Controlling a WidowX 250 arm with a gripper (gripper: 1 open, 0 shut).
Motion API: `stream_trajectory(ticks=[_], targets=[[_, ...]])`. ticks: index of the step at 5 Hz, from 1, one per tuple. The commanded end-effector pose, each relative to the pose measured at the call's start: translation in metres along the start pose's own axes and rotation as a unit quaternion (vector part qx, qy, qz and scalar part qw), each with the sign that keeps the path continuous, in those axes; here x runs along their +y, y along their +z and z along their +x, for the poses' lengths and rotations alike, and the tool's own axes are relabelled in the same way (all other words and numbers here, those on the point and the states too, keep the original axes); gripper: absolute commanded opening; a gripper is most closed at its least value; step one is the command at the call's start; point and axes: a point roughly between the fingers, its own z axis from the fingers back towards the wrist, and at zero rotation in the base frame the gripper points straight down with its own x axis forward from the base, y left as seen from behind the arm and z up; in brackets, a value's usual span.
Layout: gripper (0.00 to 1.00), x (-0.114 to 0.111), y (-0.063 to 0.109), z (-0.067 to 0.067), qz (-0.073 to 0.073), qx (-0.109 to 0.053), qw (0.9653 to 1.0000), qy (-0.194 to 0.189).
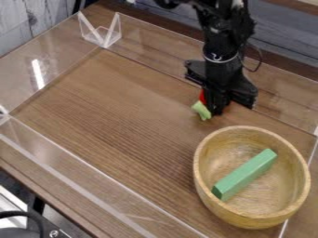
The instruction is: Put the green block in the brown bowl
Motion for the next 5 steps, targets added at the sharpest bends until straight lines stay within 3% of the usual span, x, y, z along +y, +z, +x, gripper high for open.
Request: stream_trajectory(ticks=[1,3,4,5], targets=[[0.0,0.004,0.009,0.016,0.002,-0.03,0.9995,0.005],[0.0,0.006,0.001,0.02,0.003,-0.028,0.9995,0.01],[1.0,0.008,0.001,0.021,0.003,-0.027,0.9995,0.013],[0.0,0.009,-0.002,0.022,0.004,-0.026,0.9995,0.017]])
